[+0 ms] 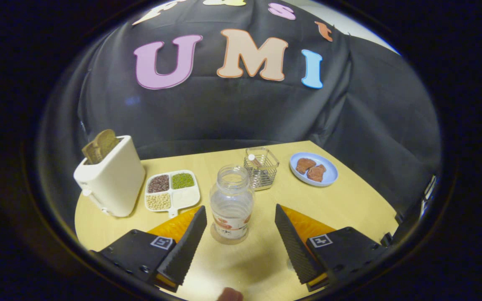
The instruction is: Take the bottle from table, then pour the juice into the cup, finally place the bottle on the coaster
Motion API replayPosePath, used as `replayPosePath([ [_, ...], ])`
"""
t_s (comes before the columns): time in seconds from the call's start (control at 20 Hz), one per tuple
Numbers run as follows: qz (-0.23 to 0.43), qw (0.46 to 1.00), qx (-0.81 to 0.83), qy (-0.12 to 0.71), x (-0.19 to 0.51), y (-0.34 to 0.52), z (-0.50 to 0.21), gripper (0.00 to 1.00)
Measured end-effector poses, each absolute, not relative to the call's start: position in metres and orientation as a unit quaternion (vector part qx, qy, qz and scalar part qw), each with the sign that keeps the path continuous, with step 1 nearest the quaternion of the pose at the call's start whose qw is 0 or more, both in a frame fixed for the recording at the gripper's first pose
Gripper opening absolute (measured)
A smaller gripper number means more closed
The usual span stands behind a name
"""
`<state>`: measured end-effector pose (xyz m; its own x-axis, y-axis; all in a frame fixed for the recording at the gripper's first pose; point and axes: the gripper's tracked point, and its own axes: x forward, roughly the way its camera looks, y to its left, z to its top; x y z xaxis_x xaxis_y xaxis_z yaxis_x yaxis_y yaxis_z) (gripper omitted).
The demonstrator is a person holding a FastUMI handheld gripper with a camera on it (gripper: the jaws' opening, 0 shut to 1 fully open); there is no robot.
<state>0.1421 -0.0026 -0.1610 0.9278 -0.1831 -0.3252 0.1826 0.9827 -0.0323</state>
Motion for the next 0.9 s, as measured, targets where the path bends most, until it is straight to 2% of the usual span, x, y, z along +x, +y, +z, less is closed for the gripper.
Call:
replayPosePath([
  [0.65, 0.070, 0.996, 0.011, 0.062, 0.073, 0.007, 0.007, 1.00],
  [0.9, 0.120, 0.992, 0.018, 0.046, 0.046, 0.004, 0.035, 1.00],
])
